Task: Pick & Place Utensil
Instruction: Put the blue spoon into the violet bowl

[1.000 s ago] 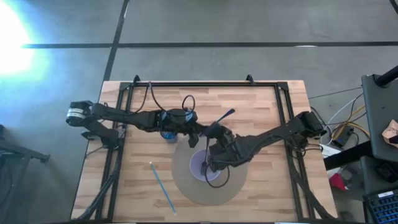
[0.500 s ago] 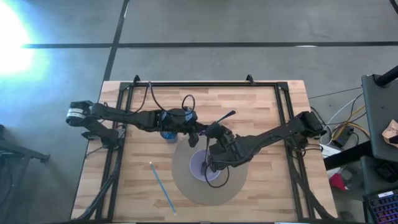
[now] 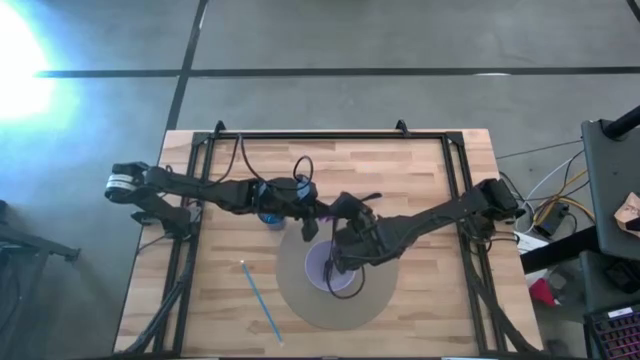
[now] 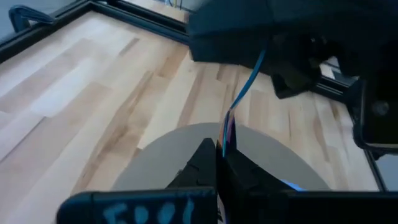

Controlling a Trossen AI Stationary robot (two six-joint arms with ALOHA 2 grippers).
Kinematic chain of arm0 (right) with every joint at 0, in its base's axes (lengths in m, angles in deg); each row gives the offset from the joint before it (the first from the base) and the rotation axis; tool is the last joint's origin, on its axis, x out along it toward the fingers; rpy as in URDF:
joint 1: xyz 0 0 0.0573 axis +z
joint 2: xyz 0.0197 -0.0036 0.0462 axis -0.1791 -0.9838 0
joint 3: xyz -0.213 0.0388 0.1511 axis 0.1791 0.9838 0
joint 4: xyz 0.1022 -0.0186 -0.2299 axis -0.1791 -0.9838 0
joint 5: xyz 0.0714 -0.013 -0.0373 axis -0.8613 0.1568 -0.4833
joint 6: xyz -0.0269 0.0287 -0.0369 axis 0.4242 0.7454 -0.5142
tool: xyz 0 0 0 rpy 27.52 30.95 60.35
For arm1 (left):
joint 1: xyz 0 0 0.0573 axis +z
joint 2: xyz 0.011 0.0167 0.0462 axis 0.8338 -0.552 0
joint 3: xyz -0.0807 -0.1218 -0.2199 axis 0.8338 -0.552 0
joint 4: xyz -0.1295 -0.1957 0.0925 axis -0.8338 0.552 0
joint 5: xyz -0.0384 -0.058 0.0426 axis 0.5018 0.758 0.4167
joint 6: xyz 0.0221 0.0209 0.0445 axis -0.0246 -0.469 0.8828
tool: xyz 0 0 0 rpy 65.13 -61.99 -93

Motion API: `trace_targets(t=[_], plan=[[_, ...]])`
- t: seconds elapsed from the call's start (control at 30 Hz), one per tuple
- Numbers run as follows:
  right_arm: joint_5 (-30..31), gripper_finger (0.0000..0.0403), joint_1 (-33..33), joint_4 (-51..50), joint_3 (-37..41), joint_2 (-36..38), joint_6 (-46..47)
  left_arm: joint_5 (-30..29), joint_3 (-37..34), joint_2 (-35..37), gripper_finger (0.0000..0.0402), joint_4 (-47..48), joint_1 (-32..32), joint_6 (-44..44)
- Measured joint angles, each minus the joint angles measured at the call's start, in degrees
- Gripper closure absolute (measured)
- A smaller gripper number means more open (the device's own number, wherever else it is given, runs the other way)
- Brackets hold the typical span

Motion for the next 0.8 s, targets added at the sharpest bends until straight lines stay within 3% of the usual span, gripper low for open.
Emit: trace_targets(t=[0.8], plan=[[-0.01,0.0255,1.01,0.28,0.00,5.63,3.50,-4.00,0.13,-0.02,0.0401,1.41,1.00,1.24]])
